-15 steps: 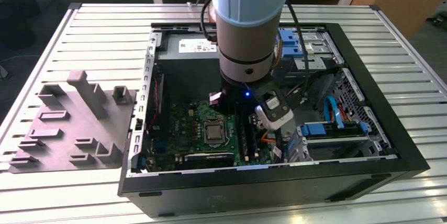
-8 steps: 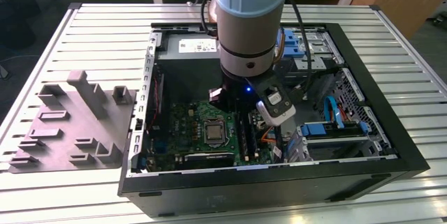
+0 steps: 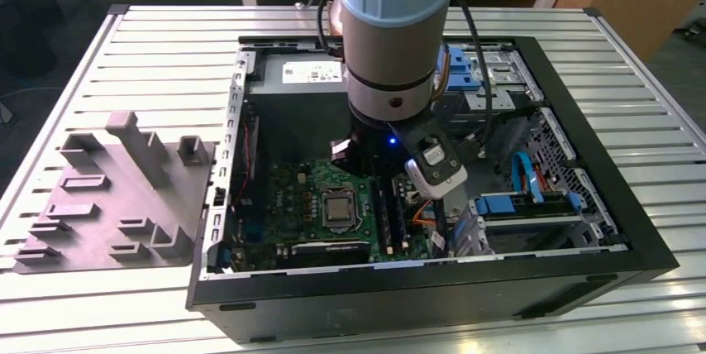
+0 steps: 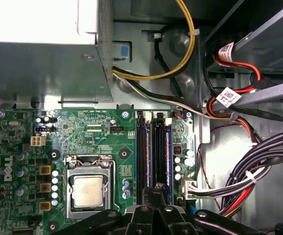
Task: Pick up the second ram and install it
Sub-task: 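Insert the second ram into the second slot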
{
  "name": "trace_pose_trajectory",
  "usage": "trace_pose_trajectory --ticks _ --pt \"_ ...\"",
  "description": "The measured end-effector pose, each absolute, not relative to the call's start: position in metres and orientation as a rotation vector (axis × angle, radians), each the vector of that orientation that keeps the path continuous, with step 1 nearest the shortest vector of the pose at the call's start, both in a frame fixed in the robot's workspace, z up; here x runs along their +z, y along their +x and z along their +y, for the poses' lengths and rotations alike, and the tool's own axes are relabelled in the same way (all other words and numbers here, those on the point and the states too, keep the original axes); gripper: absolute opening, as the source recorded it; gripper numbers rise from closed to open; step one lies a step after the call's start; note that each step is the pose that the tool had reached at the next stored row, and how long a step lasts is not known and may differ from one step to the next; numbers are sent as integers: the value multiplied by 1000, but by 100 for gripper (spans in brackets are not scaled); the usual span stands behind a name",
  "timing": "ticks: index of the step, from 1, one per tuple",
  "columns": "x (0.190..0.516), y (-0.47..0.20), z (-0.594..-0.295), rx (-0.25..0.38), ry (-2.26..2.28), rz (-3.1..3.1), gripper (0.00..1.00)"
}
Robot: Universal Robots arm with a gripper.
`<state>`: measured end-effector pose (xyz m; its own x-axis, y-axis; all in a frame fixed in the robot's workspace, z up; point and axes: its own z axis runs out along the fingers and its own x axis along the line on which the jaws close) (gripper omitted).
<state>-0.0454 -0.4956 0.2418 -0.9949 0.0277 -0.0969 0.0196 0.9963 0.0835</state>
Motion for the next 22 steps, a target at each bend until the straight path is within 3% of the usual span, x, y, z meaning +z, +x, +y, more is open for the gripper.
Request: trace_pose_trajectory --ticks 1,2,22 --pt "242 -45 -496 126 36 3041 11" --pt "242 -45 -496 126 36 3041 10" --pt "242 -42 -496 120 68 3087 10"
